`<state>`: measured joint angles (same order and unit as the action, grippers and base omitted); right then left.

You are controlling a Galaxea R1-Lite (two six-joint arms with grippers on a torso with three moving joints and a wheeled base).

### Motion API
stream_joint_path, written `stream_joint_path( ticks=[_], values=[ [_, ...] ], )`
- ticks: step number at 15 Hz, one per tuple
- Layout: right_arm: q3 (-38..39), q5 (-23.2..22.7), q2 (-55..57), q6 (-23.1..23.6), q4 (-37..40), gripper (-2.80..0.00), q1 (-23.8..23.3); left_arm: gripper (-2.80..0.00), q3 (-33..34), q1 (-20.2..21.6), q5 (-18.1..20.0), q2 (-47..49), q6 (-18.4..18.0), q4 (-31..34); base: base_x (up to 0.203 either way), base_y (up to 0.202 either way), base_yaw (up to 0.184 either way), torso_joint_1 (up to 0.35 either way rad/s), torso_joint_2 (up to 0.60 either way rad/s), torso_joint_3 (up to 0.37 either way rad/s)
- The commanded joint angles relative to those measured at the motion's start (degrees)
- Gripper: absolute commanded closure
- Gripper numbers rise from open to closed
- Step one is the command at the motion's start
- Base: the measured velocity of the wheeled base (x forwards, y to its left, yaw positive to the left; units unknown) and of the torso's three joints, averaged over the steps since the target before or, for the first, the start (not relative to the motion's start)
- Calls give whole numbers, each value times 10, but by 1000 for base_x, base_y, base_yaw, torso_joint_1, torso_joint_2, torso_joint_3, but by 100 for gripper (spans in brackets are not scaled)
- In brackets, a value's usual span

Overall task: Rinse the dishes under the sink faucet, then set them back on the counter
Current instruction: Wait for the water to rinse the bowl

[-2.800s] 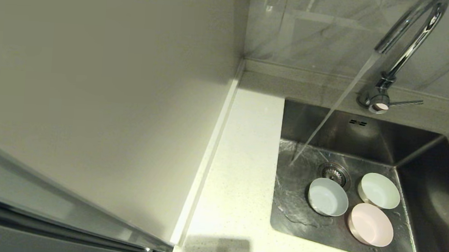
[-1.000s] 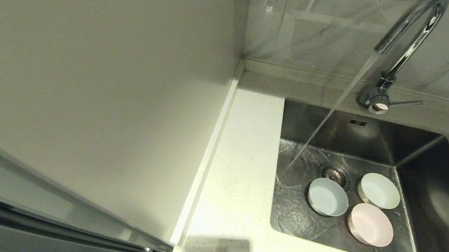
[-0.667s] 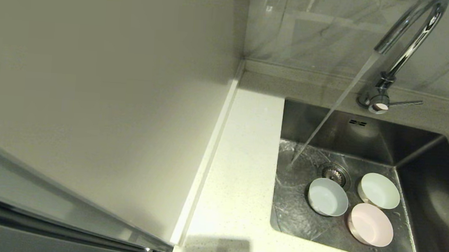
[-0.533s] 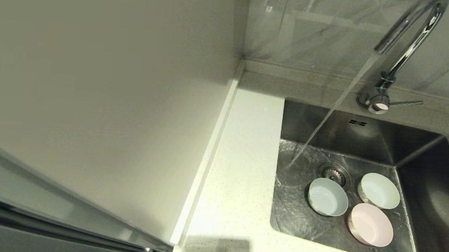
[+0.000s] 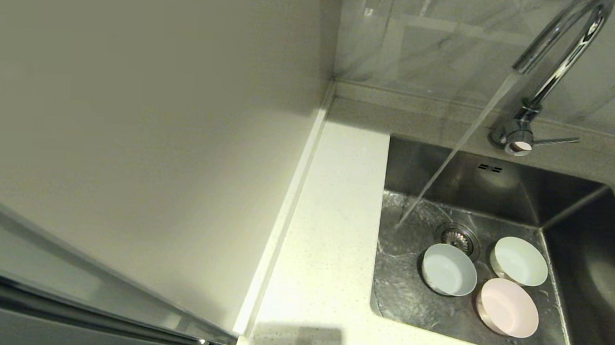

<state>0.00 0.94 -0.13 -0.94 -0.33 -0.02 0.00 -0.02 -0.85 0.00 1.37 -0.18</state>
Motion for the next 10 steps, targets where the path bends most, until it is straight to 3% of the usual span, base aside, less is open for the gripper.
stream_joint_path(
  ticks=[1,10],
  values=[
    [0,0,1,0,0,0,0,0,0,0,0,-2,0,0,0,0,0,0,0,0],
    [0,0,1,0,0,0,0,0,0,0,0,-2,0,0,0,0,0,0,0,0]
  ],
)
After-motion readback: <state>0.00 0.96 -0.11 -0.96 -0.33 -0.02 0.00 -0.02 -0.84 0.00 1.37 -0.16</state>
